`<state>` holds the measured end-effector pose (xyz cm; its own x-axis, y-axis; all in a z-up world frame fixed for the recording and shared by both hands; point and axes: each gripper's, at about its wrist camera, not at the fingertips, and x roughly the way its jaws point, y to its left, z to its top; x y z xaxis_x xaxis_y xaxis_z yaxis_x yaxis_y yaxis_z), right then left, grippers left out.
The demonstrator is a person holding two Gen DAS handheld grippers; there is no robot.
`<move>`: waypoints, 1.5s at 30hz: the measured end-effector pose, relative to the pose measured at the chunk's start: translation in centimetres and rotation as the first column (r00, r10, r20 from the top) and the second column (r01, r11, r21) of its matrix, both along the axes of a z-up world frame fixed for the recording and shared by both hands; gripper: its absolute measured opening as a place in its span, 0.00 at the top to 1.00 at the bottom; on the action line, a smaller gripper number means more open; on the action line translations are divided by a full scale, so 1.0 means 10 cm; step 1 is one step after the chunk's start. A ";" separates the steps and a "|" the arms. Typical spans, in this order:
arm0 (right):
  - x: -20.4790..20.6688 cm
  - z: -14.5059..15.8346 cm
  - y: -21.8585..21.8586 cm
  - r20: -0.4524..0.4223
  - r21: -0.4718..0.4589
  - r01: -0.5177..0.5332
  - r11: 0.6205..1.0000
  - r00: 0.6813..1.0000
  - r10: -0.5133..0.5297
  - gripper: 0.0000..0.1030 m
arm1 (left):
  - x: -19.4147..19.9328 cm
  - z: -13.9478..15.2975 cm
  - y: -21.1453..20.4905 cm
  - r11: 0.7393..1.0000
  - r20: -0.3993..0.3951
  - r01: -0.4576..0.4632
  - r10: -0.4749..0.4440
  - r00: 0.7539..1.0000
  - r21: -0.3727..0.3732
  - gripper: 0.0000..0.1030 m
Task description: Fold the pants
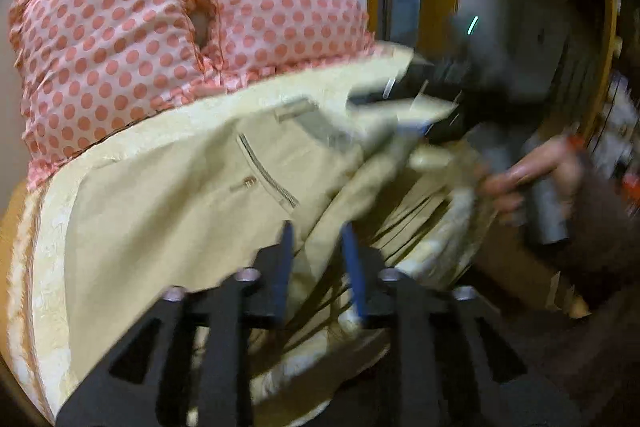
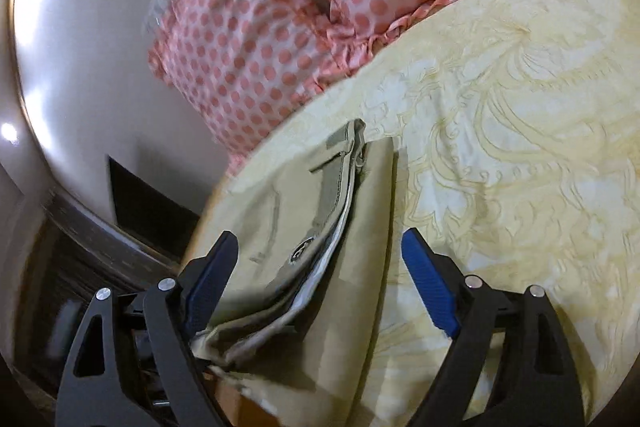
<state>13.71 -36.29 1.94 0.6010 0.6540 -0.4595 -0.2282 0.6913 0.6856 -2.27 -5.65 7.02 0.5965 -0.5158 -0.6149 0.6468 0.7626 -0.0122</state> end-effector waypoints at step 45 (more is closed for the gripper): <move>1.40 0.30 0.35 -0.053 -0.089 -0.174 0.981 0.984 0.169 0.29 | 2.59 -0.13 0.81 0.926 -0.391 -0.333 0.243 0.888 -0.180 0.47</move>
<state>27.72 -32.84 4.98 0.4611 0.6988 -0.5469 -0.3194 0.7058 0.6324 23.66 2.40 5.70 0.5058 -0.5107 -0.6952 0.3165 0.8596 -0.4012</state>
